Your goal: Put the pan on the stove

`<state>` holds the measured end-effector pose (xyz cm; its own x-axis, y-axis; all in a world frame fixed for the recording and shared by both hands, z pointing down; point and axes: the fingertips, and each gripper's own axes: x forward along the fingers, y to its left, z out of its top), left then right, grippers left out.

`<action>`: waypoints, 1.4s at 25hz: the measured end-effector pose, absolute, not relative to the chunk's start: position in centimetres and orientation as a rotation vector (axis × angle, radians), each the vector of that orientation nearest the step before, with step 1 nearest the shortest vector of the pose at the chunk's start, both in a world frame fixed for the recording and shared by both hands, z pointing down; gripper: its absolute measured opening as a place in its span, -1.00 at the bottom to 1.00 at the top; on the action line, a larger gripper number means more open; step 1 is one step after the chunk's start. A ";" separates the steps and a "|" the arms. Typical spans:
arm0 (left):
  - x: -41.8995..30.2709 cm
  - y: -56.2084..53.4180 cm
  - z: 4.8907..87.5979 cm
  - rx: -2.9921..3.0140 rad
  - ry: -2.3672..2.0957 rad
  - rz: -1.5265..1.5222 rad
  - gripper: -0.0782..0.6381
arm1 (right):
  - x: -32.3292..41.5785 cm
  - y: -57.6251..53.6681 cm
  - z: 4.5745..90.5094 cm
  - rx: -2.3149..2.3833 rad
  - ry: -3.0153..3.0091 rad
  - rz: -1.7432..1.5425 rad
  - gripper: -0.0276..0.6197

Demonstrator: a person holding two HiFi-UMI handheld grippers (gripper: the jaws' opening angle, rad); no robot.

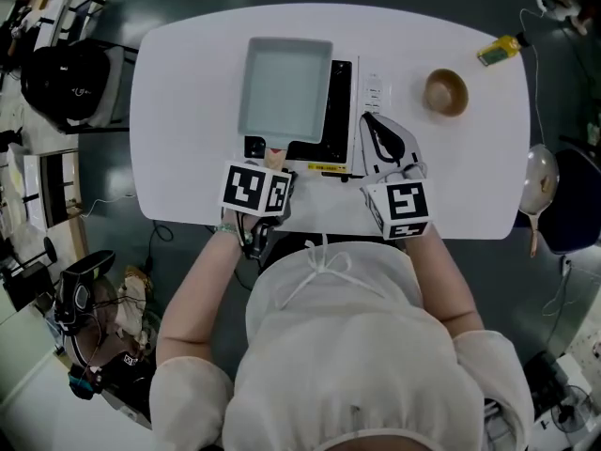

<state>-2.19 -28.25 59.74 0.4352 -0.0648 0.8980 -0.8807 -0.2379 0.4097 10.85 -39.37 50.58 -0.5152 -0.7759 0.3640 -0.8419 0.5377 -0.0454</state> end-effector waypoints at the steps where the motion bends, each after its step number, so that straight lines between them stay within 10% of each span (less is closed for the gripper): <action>1: -2.3 -28.1 59.9 1.636 -0.842 0.994 -0.60 | 10.8 -39.3 50.7 1.341 -2.479 0.312 -0.89; 8: -1.4 -28.2 59.2 1.681 -0.899 1.064 0.04 | 10.5 -38.9 50.3 1.335 -2.483 0.307 -0.89; 21: -3.2 -28.4 54.3 1.851 -0.977 1.029 0.13 | 9.5 -35.9 45.7 1.485 -2.477 0.209 -0.89; 35: -8.1 -29.5 46.3 2.147 -1.237 0.902 -0.69 | 7.0 -30.2 40.6 1.648 -2.394 0.093 -0.89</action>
<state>-8.13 -29.49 46.34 0.3680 -0.5511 0.7489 -0.8816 -0.4628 0.0926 7.03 -30.15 40.63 -0.3388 -0.9132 0.2266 -0.9280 0.3640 0.0794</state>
